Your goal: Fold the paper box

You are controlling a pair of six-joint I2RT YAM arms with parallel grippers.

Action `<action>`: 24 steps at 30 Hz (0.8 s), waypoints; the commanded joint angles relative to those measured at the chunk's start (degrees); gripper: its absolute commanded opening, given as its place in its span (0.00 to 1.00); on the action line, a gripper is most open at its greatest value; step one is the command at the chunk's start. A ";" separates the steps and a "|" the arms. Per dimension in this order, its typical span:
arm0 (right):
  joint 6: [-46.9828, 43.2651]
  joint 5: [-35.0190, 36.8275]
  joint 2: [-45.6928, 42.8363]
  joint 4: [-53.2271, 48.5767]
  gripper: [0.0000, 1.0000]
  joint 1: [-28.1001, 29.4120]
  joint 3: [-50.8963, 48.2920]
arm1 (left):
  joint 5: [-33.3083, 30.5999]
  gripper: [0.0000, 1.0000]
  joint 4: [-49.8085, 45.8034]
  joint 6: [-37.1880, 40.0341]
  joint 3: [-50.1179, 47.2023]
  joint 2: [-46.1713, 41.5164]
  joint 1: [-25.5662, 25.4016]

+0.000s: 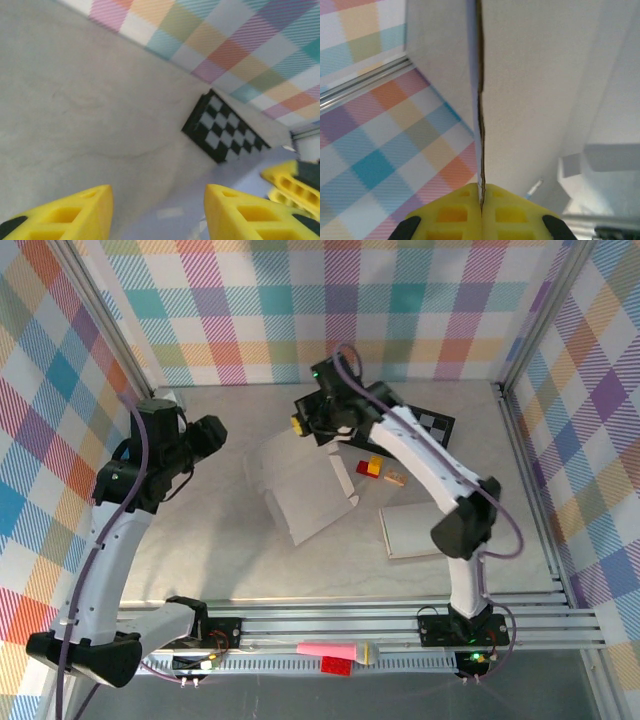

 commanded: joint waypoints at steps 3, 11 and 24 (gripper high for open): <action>-4.57 -4.14 2.82 14.41 0.00 0.75 -4.52 | 2.43 0.47 -4.77 1.29 -6.16 -1.72 3.45; -10.69 -6.15 0.14 22.28 0.00 1.00 -17.19 | 6.55 0.30 1.29 2.02 -19.73 -2.00 6.72; -18.12 -14.99 -3.76 48.12 0.00 0.08 -33.72 | 11.62 0.26 15.94 5.43 -36.08 -6.03 5.78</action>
